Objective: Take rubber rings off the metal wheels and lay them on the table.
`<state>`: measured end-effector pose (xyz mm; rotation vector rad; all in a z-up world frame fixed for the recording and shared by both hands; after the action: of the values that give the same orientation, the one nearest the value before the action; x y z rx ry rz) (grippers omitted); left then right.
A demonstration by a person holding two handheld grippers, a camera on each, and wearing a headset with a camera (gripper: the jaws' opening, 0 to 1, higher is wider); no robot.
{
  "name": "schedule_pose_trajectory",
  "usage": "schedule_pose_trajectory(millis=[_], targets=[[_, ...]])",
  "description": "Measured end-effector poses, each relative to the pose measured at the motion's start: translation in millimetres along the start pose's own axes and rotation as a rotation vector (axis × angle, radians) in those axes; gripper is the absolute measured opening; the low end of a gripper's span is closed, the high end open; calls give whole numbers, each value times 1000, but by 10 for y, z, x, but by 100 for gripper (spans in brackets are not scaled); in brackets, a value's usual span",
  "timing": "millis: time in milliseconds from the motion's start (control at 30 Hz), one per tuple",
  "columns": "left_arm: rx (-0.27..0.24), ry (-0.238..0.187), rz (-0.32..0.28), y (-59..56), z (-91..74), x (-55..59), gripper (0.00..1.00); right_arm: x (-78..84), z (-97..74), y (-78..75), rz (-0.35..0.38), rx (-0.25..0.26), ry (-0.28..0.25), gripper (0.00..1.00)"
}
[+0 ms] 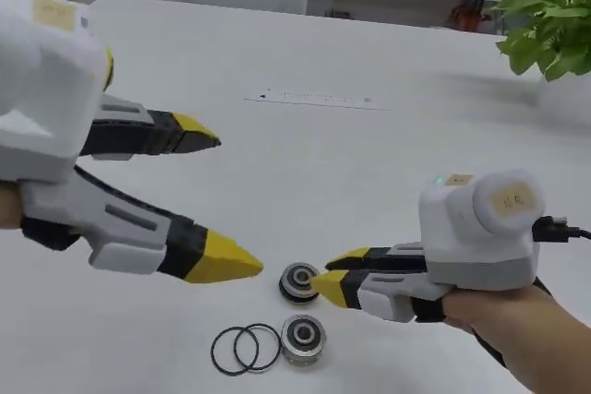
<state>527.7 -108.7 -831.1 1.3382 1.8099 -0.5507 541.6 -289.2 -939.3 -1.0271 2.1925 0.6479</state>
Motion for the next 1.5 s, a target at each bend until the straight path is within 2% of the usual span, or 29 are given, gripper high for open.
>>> schedule_pose_trajectory(millis=[200, 333, 467, 567, 667, 767, 833, 867, 967, 1033, 1167, 1433, 1500], targets=[[33, 18, 52, 101, 243, -68, 74, 34, 7, -70, 25, 13, 11, 14], [54, -5, 51, 158, 364, -101, 70, 51, 18, -98, 39, 18, 16, 14], [63, -6, 70, 175, 491, -109, 65, 62, 35, -99, 42, 12, 20, 14], [84, -26, 104, 183, 551, -144, 61, 66, 58, -94, 32, 11, 23, 13], [81, -51, 99, 214, 634, -173, 56, 87, 74, -92, 28, 9, 35, 13], [51, -76, 79, 241, 720, -104, 53, 110, 82, -95, 29, 6, 45, 13], [22, -85, 54, 249, 774, 14, 52, 122, 86, -94, 27, 6, 51, 13], [0, -96, 23, 255, 810, 91, 51, 124, 88, -94, 26, 6, 52, 13], [16, -70, 7, 219, 875, 260, 44, 134, 101, -90, 26, 2, 55, 13], [40, -52, 23, 184, 909, 346, 38, 139, 110, -88, 23, 1, 60, 13], [67, -13, -21, 143, 1020, 518, 30, 154, 123, -76, 18, -4, 69, 14], [107, 19, -52, 65, 1165, 619, 24, 155, 133, -69, 10, -7, 77, 14], [117, 27, -78, 55, 1204, 640, 24, 156, 134, -73, 9, -6, 79, 13]])
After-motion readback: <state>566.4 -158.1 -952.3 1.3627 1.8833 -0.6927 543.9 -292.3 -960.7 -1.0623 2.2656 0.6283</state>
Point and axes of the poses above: the centre of the closed fingertips' face, and the gripper's own axes: z roughly forward along the fingers, y roughly to its left, x roughly out of its underside, the point moved 8 cm from there along -z, roughly backward along the fingers, and after that the axes turned 9 degrees about y, right-handed, at the moved point
